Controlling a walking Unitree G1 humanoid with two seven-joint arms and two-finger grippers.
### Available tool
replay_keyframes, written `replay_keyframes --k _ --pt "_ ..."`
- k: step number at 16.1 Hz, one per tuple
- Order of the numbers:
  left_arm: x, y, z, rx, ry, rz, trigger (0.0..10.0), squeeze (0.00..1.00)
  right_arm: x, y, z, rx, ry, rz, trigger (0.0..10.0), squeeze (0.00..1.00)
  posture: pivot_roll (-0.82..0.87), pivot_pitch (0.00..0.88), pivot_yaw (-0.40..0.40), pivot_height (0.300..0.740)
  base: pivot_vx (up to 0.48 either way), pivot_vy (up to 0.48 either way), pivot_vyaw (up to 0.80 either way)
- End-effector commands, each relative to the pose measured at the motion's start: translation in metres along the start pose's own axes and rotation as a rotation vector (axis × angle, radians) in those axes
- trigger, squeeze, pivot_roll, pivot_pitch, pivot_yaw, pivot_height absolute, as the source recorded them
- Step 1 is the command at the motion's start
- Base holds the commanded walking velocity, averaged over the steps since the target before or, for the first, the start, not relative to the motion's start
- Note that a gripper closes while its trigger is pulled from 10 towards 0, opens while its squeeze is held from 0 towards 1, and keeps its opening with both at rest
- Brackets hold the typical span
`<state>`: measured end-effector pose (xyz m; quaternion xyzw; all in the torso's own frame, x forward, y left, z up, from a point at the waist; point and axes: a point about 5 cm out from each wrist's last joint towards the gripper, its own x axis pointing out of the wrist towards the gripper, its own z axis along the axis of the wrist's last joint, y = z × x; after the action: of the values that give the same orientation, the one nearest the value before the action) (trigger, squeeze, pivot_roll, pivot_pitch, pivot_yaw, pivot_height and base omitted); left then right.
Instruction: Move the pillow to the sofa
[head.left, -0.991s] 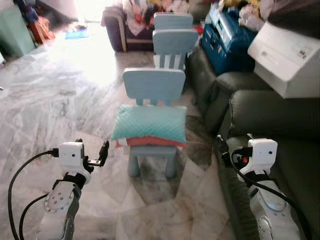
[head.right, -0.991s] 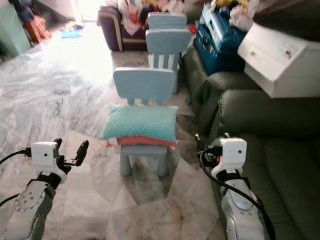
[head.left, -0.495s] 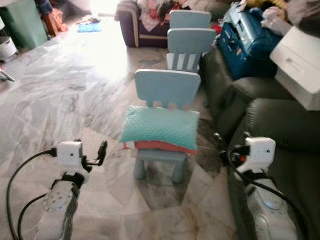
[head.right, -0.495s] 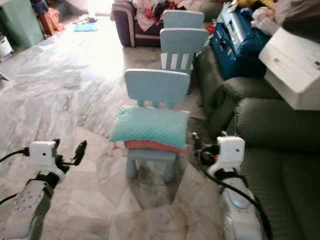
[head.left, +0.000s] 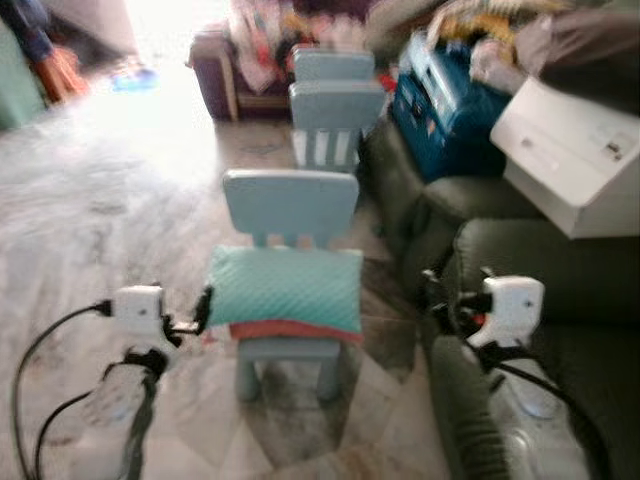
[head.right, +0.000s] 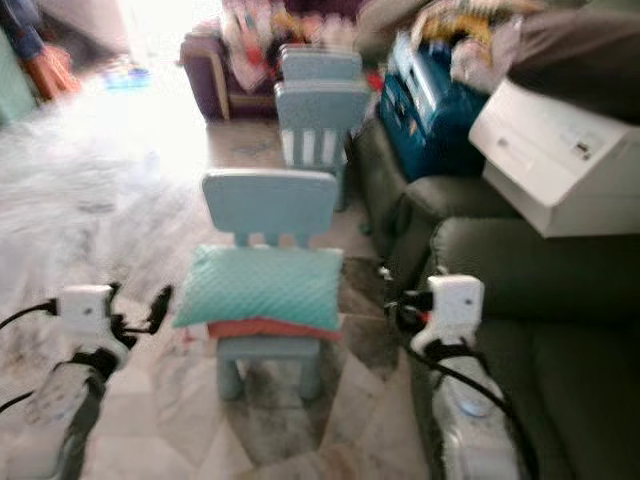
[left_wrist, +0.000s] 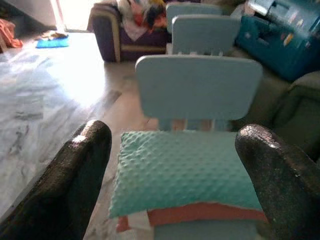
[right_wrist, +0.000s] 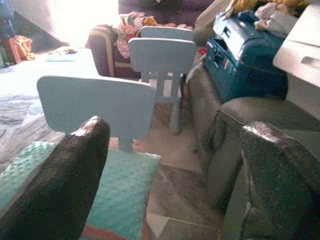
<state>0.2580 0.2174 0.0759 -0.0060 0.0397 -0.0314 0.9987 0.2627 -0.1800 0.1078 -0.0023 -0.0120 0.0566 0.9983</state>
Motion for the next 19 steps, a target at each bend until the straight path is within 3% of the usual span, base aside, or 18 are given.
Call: replay_keyframes --k 1,14,19 --pt "0.0036 -0.0076 0.0029 -0.003 -0.01 -0.032 10.0 0.0 -0.0013 -0.0082 0.0016 -0.011 -0.004 -0.03 10.0 0.0 -0.1 0.071 -0.015 0.74 0.398 0.0 0.0" --pt "0.0051 -0.0094 0.0025 0.003 -0.004 -0.039 10.0 0.0 0.0008 -0.0058 0.0014 -0.01 -0.009 -0.027 10.0 0.0 -0.1 0.065 -0.011 0.74 0.399 0.0 0.0" --pt "0.0121 -0.0067 0.0067 0.026 -0.013 0.03 10.0 0.0 0.0033 -0.0044 0.0028 -0.003 -0.013 -0.025 10.0 0.0 -0.1 0.069 -0.015 0.74 0.0 0.0 0.0"
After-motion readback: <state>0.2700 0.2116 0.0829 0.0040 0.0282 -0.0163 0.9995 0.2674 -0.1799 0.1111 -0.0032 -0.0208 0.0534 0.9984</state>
